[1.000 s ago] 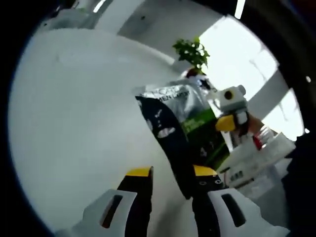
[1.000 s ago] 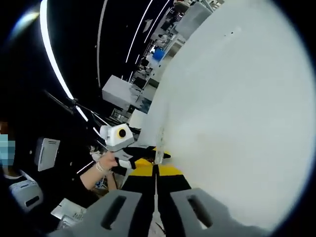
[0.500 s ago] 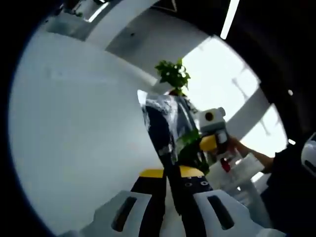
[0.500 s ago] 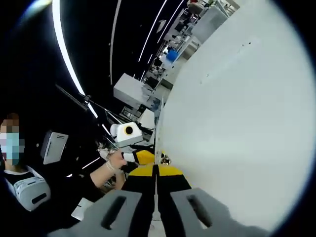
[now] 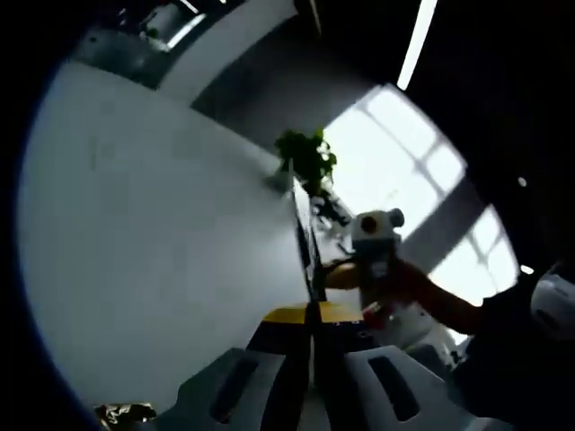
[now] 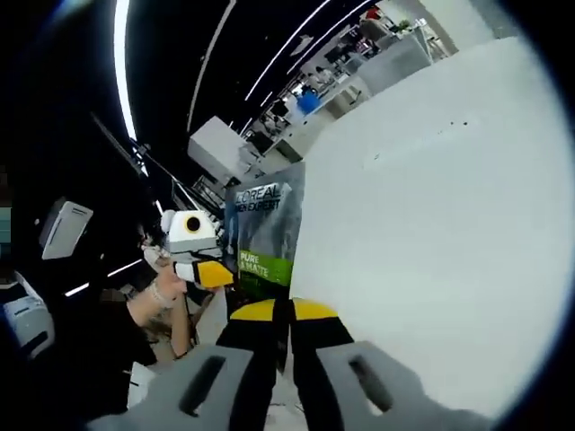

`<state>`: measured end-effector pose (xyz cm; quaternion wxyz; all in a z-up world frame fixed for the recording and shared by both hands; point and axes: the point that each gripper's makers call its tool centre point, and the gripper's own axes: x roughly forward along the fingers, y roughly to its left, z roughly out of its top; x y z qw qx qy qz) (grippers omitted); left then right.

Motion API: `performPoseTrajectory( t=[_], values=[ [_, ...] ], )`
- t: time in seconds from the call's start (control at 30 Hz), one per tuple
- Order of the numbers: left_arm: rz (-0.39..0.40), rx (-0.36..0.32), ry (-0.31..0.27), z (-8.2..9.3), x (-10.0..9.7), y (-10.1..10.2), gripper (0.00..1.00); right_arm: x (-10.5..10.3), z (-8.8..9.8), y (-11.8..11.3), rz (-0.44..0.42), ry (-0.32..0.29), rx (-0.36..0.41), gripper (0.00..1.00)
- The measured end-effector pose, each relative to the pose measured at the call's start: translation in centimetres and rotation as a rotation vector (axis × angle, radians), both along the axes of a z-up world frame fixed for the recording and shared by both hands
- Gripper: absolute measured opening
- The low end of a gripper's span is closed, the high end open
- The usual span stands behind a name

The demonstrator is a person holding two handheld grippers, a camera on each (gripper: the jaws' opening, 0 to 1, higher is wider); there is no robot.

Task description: Arrange the skincare products in the storage area until every visible bottle or jar stands upright without overlapping.

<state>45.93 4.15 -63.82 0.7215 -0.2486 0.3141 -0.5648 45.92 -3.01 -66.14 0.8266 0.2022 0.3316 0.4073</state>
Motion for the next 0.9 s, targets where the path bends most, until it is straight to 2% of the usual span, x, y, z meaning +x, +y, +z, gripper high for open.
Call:
performPoseTrajectory(
  t=[0.1, 0.17, 0.2, 0.23, 0.27, 0.3, 0.37, 0.47, 0.5, 0.6, 0.7, 0.87, 0.9],
  values=[
    [0.046, -0.006, 0.005, 0.5, 0.4, 0.5, 0.0, 0.6, 0.2, -0.5, -0.031, -0.037, -0.08, 0.1],
    [0.051, -0.004, -0.005, 0.7, 0.4, 0.6, 0.0, 0.8, 0.8, -0.5, -0.047, -0.054, -0.085, 0.1],
    [0.051, 0.002, -0.004, 0.7, 0.1, 0.7, 0.0, 0.7, 1.4, -0.4, -0.043, -0.086, -0.088, 0.12],
    [0.053, 0.015, -0.004, 0.6, 0.0, 0.7, 0.0, 0.6, 1.8, -0.3, -0.041, -0.093, -0.091, 0.14],
    [0.058, 0.042, -0.012, 0.3, -0.3, 0.9, 0.0, 0.7, 2.5, -0.3, -0.045, -0.144, -0.106, 0.16],
    [0.063, 0.055, -0.017, 0.2, -0.4, 1.0, 0.0, 0.5, 3.0, -0.3, -0.037, -0.162, -0.113, 0.17],
    [0.072, 0.077, -0.011, -0.2, -0.8, 1.3, 0.0, -0.1, 4.2, 0.0, -0.046, -0.177, -0.094, 0.12],
    [0.087, 0.077, 0.011, -0.6, -1.3, 1.6, 0.0, -0.8, 5.6, 0.1, -0.047, -0.214, -0.098, 0.12],
    [0.089, 0.076, 0.018, -0.7, -1.5, 1.6, 0.0, -0.9, 6.5, 0.1, -0.062, -0.253, -0.107, 0.11],
    [0.104, 0.095, 0.034, -1.4, -2.2, 1.8, 0.0, -2.1, 8.3, 0.5, -0.056, -0.28, -0.08, 0.11],
    [0.118, 0.123, 0.04, -2.0, -2.8, 2.1, 0.0, -3.3, 9.3, 0.8, -0.057, -0.302, -0.077, 0.12],
    [0.128, 0.14, 0.083, -3.0, -4.1, 2.4, 0.0, -5.5, 10.2, 1.4, -0.032, -0.377, -0.15, 0.12],
    [0.133, 0.125, 0.119, -3.1, -4.5, 2.5, 0.0, -6.0, 10.5, 1.6, -0.033, -0.39, -0.153, 0.12]
  ],
)
